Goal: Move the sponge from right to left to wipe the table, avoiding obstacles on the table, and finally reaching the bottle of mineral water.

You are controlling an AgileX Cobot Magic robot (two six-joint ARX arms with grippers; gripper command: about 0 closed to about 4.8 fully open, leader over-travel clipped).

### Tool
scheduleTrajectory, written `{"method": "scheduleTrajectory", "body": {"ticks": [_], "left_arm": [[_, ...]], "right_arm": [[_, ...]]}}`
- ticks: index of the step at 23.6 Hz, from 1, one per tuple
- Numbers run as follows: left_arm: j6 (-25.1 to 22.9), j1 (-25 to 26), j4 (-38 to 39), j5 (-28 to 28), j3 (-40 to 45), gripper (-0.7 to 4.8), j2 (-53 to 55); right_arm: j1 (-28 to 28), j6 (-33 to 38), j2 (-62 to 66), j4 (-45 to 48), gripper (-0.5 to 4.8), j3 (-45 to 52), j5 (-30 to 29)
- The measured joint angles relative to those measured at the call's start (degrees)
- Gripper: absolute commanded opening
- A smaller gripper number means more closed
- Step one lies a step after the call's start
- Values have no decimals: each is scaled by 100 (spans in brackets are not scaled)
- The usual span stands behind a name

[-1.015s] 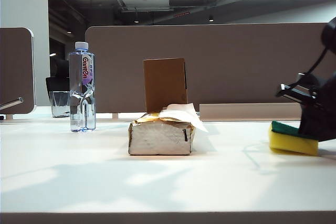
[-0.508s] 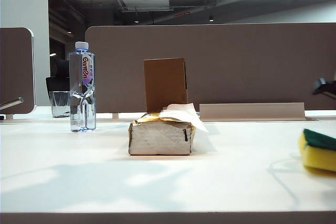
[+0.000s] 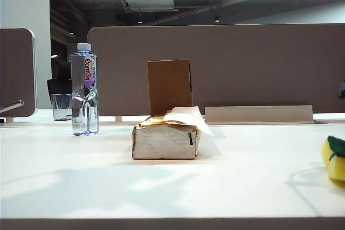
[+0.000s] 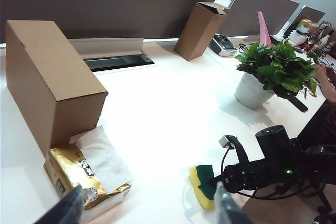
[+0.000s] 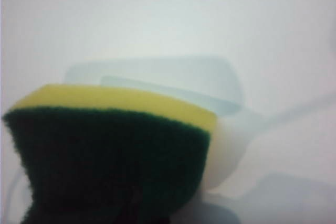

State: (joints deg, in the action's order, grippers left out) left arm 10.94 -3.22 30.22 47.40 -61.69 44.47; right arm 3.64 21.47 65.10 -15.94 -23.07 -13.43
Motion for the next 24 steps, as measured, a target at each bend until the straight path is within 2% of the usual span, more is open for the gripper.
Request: {"method": "scheduleTrajectory", "body": {"ticks": [9,14,24], "left_arm": [[0,0,0,0,0,318,-2],[0,0,0,0,0,318,-2],[0,0,0,0,0,318,-13]], "right_arm": [[168,-4,-20,149,-9,85,98],[608,103,-20,223,-9,81,358],[1679,944,205,686,-9,101,503]]}}
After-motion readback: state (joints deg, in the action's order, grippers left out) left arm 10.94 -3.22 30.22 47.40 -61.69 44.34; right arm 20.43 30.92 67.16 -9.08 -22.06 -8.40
